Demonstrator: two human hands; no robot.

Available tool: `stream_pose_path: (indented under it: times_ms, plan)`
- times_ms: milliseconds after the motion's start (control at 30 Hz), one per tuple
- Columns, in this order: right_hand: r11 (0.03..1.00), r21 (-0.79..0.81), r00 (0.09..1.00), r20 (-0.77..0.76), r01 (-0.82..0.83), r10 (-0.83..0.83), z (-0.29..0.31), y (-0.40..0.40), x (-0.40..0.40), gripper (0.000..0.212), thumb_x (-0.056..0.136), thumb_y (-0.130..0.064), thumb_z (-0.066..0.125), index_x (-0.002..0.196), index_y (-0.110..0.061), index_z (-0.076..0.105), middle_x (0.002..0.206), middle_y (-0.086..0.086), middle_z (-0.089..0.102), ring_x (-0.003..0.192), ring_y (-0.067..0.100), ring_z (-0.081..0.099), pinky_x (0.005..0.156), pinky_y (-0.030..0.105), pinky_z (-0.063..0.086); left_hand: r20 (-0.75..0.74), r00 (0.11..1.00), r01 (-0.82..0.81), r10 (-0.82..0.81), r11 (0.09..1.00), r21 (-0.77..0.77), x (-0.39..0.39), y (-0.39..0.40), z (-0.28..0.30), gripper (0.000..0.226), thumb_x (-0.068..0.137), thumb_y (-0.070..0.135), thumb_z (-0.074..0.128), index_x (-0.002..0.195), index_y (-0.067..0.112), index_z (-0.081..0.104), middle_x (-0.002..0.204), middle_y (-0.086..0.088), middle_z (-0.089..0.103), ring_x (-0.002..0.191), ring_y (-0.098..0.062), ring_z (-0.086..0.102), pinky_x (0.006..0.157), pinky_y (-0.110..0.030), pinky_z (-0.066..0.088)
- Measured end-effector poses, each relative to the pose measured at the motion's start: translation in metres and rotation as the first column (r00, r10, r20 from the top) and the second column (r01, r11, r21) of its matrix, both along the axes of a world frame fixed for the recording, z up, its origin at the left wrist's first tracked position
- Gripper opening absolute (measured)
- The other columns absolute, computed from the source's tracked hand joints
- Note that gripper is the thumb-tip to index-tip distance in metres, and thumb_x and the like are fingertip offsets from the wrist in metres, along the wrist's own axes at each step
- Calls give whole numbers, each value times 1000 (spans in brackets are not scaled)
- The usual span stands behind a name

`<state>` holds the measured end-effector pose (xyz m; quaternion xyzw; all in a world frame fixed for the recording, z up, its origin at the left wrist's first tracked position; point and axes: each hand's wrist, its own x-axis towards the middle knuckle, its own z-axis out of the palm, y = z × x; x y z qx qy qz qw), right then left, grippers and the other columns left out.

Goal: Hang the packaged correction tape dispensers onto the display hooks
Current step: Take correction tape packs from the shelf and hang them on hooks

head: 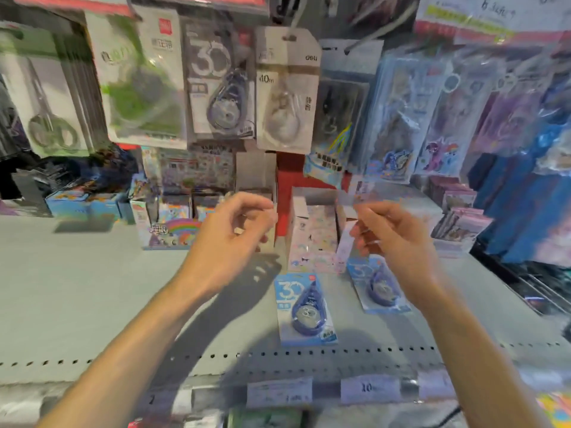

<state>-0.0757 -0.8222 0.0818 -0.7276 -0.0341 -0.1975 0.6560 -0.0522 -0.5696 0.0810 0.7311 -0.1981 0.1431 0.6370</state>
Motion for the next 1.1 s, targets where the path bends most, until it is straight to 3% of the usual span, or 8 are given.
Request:
stream_pose_path:
  times_ms: [133,267,400,600,833,933,1000,1100]
  plan:
    - [996,-91,987,-158,8,-22,-52,-13,-4,10,101,-13,65,95,-15,72,65,-3,74,52,7,62,51,20,54,-105,994,12,14,971,239,3,-21,-46,11,91,27,75,98,30,68,86,4,70,74,-12,63,69,-22,49]
    - [996,-62,947,-317,-67,44,-91,-12,-2,16,99,-1,62,90,-11,70,61,-2,71,51,8,61,50,21,53,-195,978,50,79,811,582,-5,-37,-83,40,81,57,75,110,33,65,91,14,64,78,-2,59,68,-21,46]
    - [989,-104,903,-427,-104,50,-105,-13,-2,14,87,-19,69,100,-16,73,76,-2,78,66,8,71,66,21,59,-157,985,70,74,657,750,-12,-49,-96,74,60,85,64,102,25,66,94,17,52,88,-6,52,79,-35,52]
    - [984,-137,901,-431,-116,46,-105,-11,-7,9,92,-14,70,100,-17,72,76,1,79,70,5,74,67,18,59,-99,995,64,24,604,795,-18,-56,-98,77,53,91,64,103,33,65,100,14,51,98,-9,48,80,-32,52]
    - [992,-102,892,-452,-75,21,-102,-8,-10,20,93,-30,73,111,-25,66,82,-1,79,82,15,77,91,41,63,-130,987,157,-93,718,678,-19,-37,-98,76,60,74,73,125,37,58,109,27,45,106,5,44,85,-10,38]
    - [989,29,878,-458,-145,142,-94,3,-11,31,96,-35,72,121,-17,68,91,-5,82,88,13,77,88,39,63,-68,987,154,-144,746,647,-20,-31,-95,84,62,69,75,137,37,54,115,26,44,114,4,43,92,-15,41]
    - [974,91,876,-426,-210,228,-88,12,-11,23,97,-29,72,117,-16,71,99,-2,83,90,9,77,77,27,62,-45,985,158,-166,770,618,-20,-30,-92,84,63,65,77,138,38,52,118,25,45,116,1,44,96,-19,44]
    - [954,206,889,-361,-217,281,-83,17,-13,21,97,-15,71,116,-7,71,100,8,83,88,16,79,70,26,62,-49,987,153,-153,810,566,-20,-27,-90,86,60,72,78,136,42,53,120,27,45,118,2,45,98,-15,42]
